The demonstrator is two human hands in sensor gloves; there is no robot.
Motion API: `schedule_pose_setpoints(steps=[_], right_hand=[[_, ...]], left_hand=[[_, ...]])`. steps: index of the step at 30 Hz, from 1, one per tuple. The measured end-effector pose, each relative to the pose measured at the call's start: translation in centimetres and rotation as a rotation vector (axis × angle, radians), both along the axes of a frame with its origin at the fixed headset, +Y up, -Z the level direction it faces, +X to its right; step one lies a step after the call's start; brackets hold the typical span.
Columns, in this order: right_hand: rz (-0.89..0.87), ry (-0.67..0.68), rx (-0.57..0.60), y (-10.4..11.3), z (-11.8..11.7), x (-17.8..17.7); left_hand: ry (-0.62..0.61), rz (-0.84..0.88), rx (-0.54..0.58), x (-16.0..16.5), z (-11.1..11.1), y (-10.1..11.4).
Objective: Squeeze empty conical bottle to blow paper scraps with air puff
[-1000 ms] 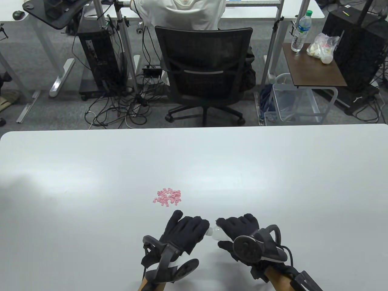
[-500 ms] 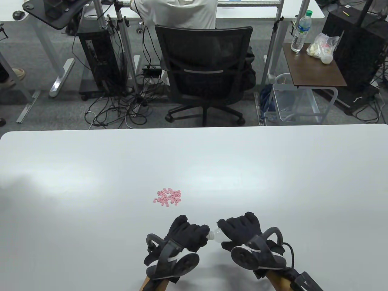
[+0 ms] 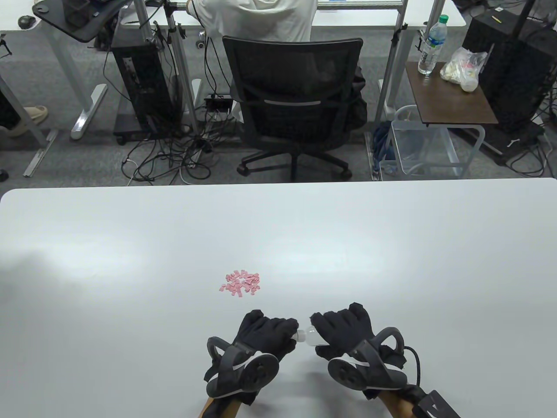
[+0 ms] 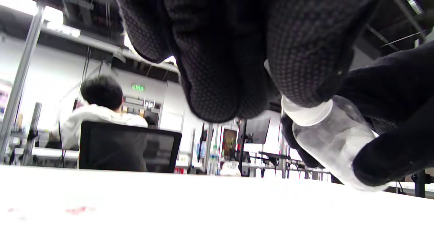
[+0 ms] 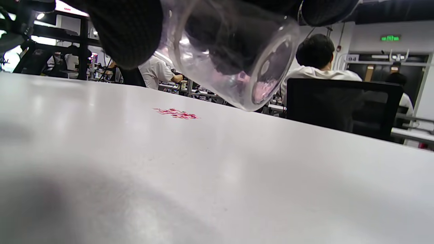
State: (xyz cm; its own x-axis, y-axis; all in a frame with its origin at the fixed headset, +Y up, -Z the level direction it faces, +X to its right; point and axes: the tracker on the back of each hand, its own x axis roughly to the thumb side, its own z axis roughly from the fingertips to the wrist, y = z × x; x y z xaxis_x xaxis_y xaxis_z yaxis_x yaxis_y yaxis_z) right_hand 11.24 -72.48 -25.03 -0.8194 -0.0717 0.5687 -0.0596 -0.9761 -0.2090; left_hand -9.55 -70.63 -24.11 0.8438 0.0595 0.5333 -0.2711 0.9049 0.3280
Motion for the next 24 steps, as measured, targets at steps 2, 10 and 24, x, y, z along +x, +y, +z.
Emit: schedule_pose_setpoints(steps=[2, 10, 24], right_hand=[[-0.015, -0.001, -0.003, 0.1, 0.1, 0.0], [0.059, 0.013, 0.095, 0.1, 0.5, 0.1], [0.012, -0.015, 0.126, 0.6, 0.6, 0.4]], left_hand=[[-0.025, 0.031, 0.033, 0.2, 0.3, 0.5], [-0.027, 0.169, -0.198, -0.5, -0.7, 0.0], [-0.004, 0.215, -0.027, -0.7, 0.0, 0.3]])
